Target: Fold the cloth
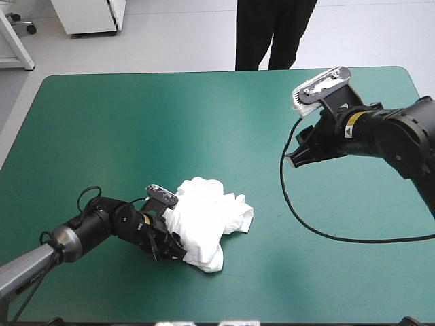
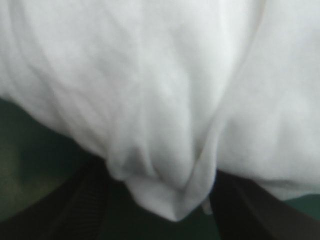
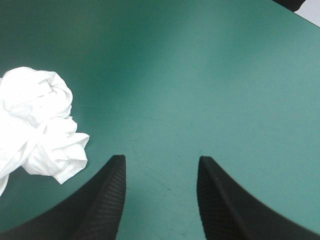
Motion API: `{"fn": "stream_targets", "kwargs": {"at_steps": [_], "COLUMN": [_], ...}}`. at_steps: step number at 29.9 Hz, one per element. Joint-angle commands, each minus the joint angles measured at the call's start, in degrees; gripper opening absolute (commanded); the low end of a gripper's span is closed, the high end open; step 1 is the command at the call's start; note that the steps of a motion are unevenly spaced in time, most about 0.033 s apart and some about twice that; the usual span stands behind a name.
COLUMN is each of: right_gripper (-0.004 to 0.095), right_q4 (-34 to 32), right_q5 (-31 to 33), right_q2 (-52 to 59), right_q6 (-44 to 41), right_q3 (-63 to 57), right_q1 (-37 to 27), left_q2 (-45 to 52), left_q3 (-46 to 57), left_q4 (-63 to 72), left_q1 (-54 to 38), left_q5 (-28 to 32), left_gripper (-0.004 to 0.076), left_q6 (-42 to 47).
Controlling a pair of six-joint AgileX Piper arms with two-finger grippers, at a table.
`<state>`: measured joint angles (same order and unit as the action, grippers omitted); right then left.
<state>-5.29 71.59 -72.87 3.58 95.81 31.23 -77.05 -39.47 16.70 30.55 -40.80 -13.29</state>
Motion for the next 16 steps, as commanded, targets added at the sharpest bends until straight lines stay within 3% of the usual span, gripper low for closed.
{"fn": "stream_targets", "kwargs": {"at_steps": [1,4,11,16], "right_gripper": [0.0423,0.0418,0.042,0.043], "right_q4": [-0.5,-0.2,0.6,6.1], "right_q5": [-0.8,-0.1,-2.0,-11.2], "right_q2": [1.2,0.2,-4.7,-9.3], "right_q6": [0.1,0.1,0.8,2.5], "right_q3": [1.5,1.3,-7.0,-17.7], "right_q1": [-0.5,-0.5,-0.5,-2.7], "left_q2": [-0.7,-0.7,-0.4,-0.4], "left_q3": [-0.1,-0.1,-0.1,-0.1], "left_q4": [4.3,4.3,4.3,4.0], "left_q1": [0.2,0.2,0.2,0.2], "left_q5": [1.7,1.2,0.4,0.6], "left_gripper": [0.0235,-0.0006,-0.0009,-0.0009], "left_q6": [-0.3,-0.4,-0.3,-0.3]}}
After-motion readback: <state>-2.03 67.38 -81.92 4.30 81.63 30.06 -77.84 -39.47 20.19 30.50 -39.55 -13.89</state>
